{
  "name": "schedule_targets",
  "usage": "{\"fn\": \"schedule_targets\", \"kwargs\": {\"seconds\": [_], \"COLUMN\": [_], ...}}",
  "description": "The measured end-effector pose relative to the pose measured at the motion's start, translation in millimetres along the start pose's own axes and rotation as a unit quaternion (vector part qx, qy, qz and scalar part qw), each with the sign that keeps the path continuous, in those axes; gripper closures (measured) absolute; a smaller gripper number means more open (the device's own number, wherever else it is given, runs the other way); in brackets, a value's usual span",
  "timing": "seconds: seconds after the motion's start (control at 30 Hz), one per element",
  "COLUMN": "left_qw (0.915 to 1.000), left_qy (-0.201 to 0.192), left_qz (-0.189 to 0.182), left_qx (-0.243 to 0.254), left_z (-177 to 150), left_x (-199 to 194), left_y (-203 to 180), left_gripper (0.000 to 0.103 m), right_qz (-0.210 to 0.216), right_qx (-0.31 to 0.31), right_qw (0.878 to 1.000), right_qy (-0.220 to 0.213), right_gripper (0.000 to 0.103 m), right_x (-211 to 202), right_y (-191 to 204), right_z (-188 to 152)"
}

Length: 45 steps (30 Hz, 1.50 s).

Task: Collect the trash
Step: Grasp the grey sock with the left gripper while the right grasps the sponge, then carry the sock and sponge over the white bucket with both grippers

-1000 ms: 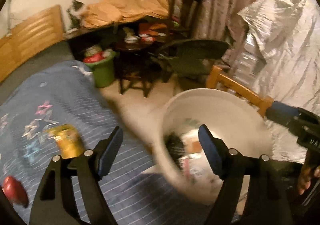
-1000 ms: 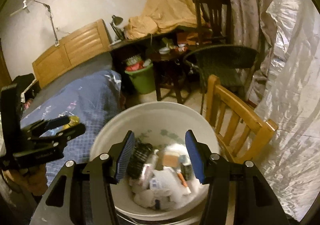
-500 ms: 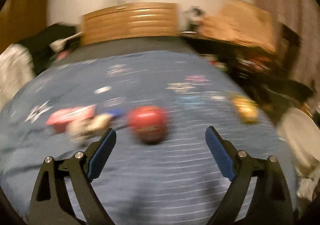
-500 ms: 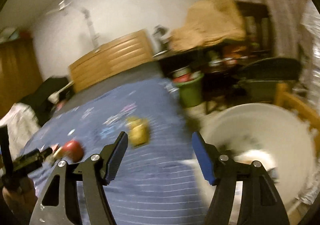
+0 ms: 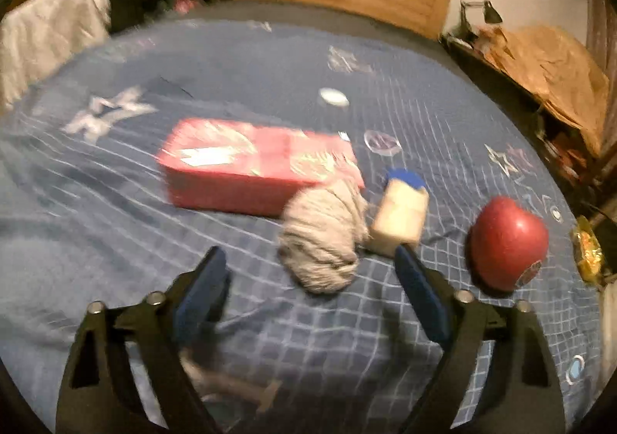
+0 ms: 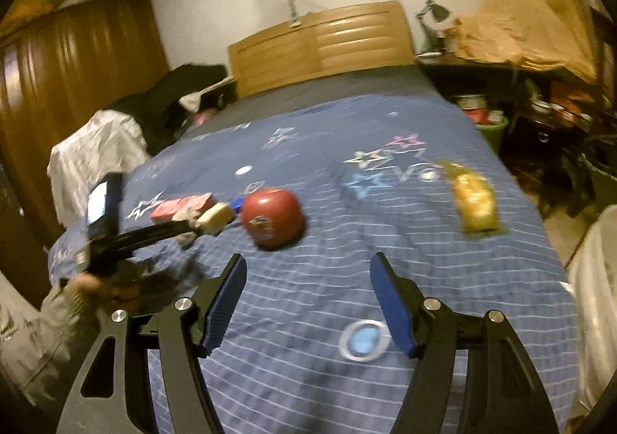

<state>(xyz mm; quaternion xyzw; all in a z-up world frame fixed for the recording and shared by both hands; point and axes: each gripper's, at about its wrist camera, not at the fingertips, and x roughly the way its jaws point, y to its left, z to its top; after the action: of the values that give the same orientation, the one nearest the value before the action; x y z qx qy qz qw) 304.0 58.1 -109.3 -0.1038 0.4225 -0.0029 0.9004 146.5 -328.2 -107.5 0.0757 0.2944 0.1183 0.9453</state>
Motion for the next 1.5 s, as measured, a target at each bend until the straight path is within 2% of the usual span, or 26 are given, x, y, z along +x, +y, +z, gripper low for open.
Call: {"fn": "schedule_targets", "kwargs": {"seconds": [0.03, 0.07, 0.1, 0.13, 0.17, 0.33, 0.4, 0.5, 0.6, 0.73, 0.83, 0.9, 0.97, 1.1, 1.2, 1.3, 1.4, 1.5], "left_qw": [0.9998, 0.9993, 0.9989, 0.9982, 0.9975, 0.9951, 0.9933, 0.9910, 0.9880, 0.9858, 0.9863, 0.9870, 0.9881, 0.9897, 0.9911, 0.9923, 0.9929, 0.9927], "left_qy": [0.014, 0.030, 0.028, 0.026, 0.020, -0.055, -0.074, -0.089, -0.093, -0.108, -0.104, -0.098, -0.092, -0.086, -0.088, -0.091, -0.096, -0.110], "left_qz": [-0.010, -0.019, -0.028, -0.043, -0.052, -0.032, -0.022, 0.000, 0.006, 0.015, 0.007, 0.004, 0.002, 0.001, -0.005, -0.010, -0.012, -0.007], "left_qx": [-0.006, -0.014, -0.025, -0.034, -0.044, -0.075, -0.085, -0.101, -0.123, -0.128, -0.128, -0.127, -0.124, -0.114, -0.100, -0.084, -0.069, -0.049], "left_z": [-0.8, -1.5, -2.0, -1.7, -2.3, -18.5, -33.5, -48.9, -54.6, -53.3, -57.0, -58.4, -58.2, -60.1, -61.2, -64.1, -69.7, -77.6], "left_x": [7.1, 13.2, 11.7, 7.6, -0.5, -70.6, -97.2, -121.8, -134.7, -139.5, -137.1, -133.2, -127.7, -122.8, -126.0, -131.1, -137.7, -147.0], "left_y": [3.8, 7.6, 12.0, 15.7, 21.2, 51.0, 66.2, 82.8, 102.1, 109.0, 110.9, 112.1, 110.6, 103.9, 92.8, 77.5, 57.1, 31.7], "left_gripper": [0.056, 0.065, 0.072, 0.074, 0.075, 0.075, 0.075, 0.075, 0.075, 0.074, 0.074, 0.074, 0.074, 0.074, 0.074, 0.074, 0.074, 0.074], "right_qz": [0.003, 0.006, 0.009, 0.013, 0.016, 0.059, 0.087, 0.107, 0.084, 0.003, -0.030, -0.049, -0.059, -0.027, 0.025, 0.051, 0.046, 0.025], "right_qx": [-0.007, -0.012, -0.020, -0.028, -0.035, -0.089, -0.102, -0.109, -0.111, -0.101, -0.086, -0.086, -0.073, -0.065, -0.071, -0.086, -0.091, -0.061], "right_qw": [1.000, 1.000, 1.000, 0.999, 0.999, 0.994, 0.990, 0.986, 0.985, 0.987, 0.985, 0.983, 0.983, 0.989, 0.990, 0.989, 0.991, 0.996], "right_qy": [0.004, 0.007, 0.010, 0.012, 0.012, 0.018, 0.037, 0.072, 0.098, 0.128, 0.149, 0.154, 0.157, 0.132, 0.121, 0.108, 0.085, 0.056], "right_gripper": [0.035, 0.035, 0.035, 0.035, 0.036, 0.037, 0.042, 0.042, 0.042, 0.042, 0.044, 0.057, 0.064, 0.069, 0.070, 0.070, 0.070, 0.070], "right_x": [3.7, 4.9, 9.9, 13.6, 16.8, 33.2, 56.5, 99.2, 143.1, 202.9, 238.6, 255.2, 265.9, 245.3, 200.3, 145.9, 88.7, 38.7], "right_y": [8.6, 12.9, 21.5, 30.0, 37.9, 83.9, 110.1, 142.7, 167.5, 180.7, 181.3, 182.6, 176.5, 171.0, 171.6, 165.9, 149.7, 123.0], "right_z": [0.6, 1.5, 3.6, 6.2, 8.6, 26.5, 32.1, 34.3, 35.0, 34.3, 33.8, 31.7, 30.2, 33.4, 30.3, 21.7, 9.3, -10.8]}}
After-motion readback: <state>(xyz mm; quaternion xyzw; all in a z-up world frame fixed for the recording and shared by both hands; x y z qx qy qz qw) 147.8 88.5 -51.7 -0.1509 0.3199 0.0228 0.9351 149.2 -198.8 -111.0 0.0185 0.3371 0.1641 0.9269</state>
